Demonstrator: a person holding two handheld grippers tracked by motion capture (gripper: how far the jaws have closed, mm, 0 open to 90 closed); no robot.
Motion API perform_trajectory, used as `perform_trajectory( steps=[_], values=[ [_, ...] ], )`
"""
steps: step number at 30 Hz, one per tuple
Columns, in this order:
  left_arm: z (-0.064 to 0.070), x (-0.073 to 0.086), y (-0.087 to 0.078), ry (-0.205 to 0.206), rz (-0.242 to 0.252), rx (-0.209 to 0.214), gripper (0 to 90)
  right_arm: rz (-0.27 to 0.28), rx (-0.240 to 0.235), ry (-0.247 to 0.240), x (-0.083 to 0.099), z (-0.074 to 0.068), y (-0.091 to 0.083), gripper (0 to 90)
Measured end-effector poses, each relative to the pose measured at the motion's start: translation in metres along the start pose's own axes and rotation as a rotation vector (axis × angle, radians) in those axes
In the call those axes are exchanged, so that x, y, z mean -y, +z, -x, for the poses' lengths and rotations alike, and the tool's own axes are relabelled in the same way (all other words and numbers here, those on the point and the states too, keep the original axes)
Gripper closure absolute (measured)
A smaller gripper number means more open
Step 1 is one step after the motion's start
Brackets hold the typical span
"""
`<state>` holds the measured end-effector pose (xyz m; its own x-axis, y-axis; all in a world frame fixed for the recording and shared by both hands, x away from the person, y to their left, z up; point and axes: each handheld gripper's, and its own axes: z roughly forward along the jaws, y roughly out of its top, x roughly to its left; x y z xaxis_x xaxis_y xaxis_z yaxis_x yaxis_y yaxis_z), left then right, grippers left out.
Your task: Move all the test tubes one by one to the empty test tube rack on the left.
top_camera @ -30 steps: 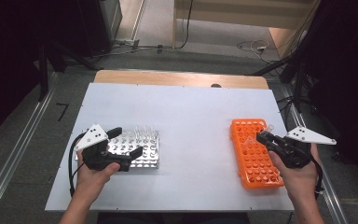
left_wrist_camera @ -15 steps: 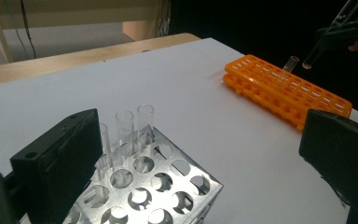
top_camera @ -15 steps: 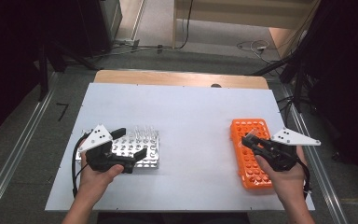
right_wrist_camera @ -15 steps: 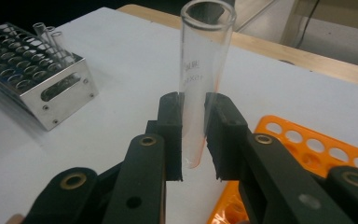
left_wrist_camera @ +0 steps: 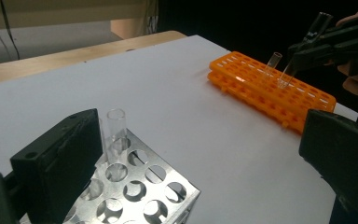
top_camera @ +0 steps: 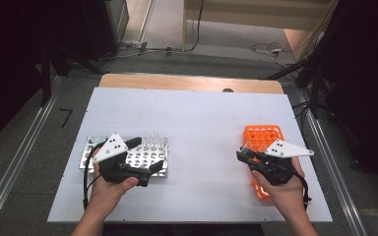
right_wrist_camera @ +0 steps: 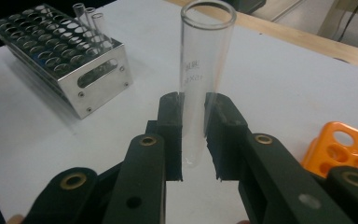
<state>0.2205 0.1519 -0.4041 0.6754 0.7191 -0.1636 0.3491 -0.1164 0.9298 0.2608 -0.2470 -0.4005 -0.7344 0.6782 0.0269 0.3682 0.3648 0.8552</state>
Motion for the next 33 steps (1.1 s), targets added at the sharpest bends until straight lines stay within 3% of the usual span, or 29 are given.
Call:
perform_trajectory(
  steps=[20,33],
  values=[
    [0.035,-0.001,0.024,0.032,-0.024,0.098,0.0,-0.037,-0.120,-0.066,0.000,-0.039,0.028,73.7],
    [0.050,-0.002,0.035,0.044,-0.037,0.148,0.0,-0.062,-0.181,-0.106,0.001,-0.063,0.042,73.7]
  ],
)
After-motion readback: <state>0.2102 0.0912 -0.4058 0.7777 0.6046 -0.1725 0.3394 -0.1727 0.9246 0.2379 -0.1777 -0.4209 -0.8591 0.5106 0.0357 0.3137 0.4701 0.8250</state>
